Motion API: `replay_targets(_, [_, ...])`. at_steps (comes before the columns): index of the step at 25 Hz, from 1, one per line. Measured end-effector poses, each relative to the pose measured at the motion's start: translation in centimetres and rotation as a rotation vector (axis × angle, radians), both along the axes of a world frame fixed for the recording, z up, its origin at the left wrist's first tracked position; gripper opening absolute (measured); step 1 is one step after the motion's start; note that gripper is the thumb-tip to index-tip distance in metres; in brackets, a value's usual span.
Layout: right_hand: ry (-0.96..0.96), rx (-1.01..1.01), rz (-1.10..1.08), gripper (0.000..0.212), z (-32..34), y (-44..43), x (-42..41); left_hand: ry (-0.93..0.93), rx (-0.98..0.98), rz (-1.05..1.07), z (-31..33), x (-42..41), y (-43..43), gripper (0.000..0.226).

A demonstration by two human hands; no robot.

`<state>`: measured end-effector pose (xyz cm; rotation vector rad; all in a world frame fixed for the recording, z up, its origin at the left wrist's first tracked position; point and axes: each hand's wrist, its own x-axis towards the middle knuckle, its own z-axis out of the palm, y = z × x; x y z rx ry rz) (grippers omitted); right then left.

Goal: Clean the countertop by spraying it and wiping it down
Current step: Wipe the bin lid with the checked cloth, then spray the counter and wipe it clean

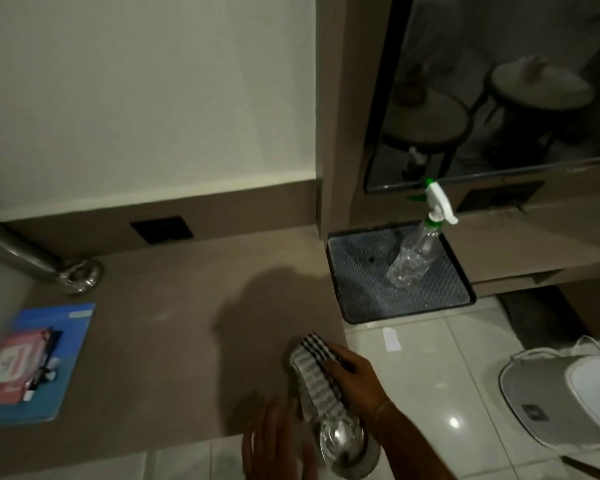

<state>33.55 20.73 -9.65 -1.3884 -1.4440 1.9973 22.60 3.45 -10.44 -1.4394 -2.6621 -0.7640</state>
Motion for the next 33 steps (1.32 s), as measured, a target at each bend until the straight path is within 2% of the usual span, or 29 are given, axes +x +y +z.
replay_targets(1, [0.022, -0.068, -0.054, 0.031, 1.2, -0.1, 0.4, -0.261, -0.074, -0.027, 0.9, -0.2, 0.4, 0.047])
replay_targets(2, [0.042, -0.128, -0.11, 0.034, 2.6, 0.1, 0.9, -0.357, -0.12, 0.017, 2.7, 0.0, 1.4, 0.051])
replay_targets(4, [0.095, -0.247, -0.192, 0.037, 5.1, 0.6, 2.1, -0.396, -0.265, 0.016, 5.7, -1.5, 3.2, 0.056])
replay_targets(5, [0.123, -0.287, -0.213, 0.036, 6.3, 1.1, 2.7, -0.363, -0.34, 0.003, 6.9, -2.8, 4.6, 0.061])
replay_targets(8, [0.167, -0.311, -0.295, 0.033, 9.3, 2.4, 4.1, -0.237, -0.273, -0.044, 8.0, -3.5, 6.4, 0.068])
replay_targets(12, [0.137, -0.307, -0.492, 0.031, 9.8, 4.8, 5.1, -0.164, -0.325, -0.164, 7.7, -3.3, 9.5, 0.069])
replay_targets(15, [0.076, -0.352, -0.562, 0.026, 8.5, 6.7, 4.5, -0.105, -0.42, -0.218, 7.0, -2.6, 10.9, 0.069])
replay_targets(19, [0.077, -0.408, -0.536, 0.023, 5.8, 11.1, 2.9, -0.088, -0.424, -0.202, 3.9, -0.9, 12.8, 0.066])
replay_targets(22, [0.128, -0.426, -0.524, 0.029, 3.5, 15.5, 0.9, -0.086, -0.451, -0.147, 1.3, -0.1, 14.7, 0.067])
replay_targets(27, [0.223, -0.463, -0.604, 0.045, 0.3, 21.0, -2.0, -0.114, -0.466, -0.105, 1.3, 2.2, 18.1, 0.065])
replay_targets(33, [-0.025, -0.376, -0.592, 0.047, -2.6, 21.8, -2.2, -0.164, -0.462, -0.084, 1.2, 4.6, 19.6, 0.065])
